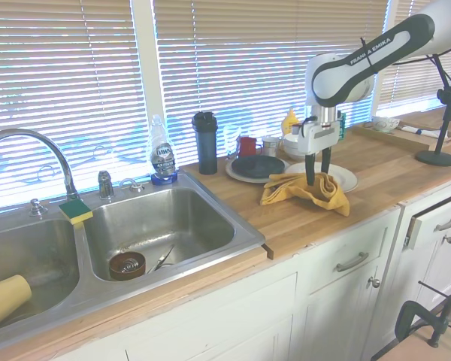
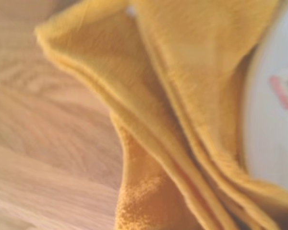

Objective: Wipe the white plate in clockwise motion

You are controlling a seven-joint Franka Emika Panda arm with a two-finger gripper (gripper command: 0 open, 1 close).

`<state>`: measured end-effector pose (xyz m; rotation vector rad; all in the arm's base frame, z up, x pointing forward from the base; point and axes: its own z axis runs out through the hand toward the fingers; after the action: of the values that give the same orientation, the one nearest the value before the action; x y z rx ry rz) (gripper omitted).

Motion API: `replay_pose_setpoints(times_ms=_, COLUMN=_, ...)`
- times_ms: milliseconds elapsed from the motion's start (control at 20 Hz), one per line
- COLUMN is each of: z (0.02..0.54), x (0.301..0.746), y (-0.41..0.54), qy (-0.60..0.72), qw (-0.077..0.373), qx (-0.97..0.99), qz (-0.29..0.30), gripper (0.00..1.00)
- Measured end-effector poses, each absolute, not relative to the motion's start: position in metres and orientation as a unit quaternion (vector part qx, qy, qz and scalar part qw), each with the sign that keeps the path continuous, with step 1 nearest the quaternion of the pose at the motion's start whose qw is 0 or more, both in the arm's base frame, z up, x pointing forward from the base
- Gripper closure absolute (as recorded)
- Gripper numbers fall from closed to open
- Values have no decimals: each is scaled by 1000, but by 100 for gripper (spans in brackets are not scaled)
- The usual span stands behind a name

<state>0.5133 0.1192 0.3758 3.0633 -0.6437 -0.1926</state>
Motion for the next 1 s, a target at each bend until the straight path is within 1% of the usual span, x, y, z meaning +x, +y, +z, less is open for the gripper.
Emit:
replay_pose_setpoints(times_ms=100, z=367, x=517, y=122, qy=-193, qw=10, qx=980, qz=-52, gripper=0)
replay_pose_setpoints(times_ms=400, z=330, x=528, y=123, qy=-181, qw=21, qx=983, qz=12, gripper=0)
replay_pose_setpoints(times_ms=450, z=328, x=529, y=123, qy=-185, qw=19, qx=982, qz=23, gripper=100)
replay_pose_setpoints(times_ms=600, z=329, x=530, y=125, qy=-196, qw=13, qx=980, qz=37, gripper=100)
replay_pose_setpoints(times_ms=1000, z=335, x=527, y=132, qy=-205, qw=11, qx=978, qz=42, gripper=100)
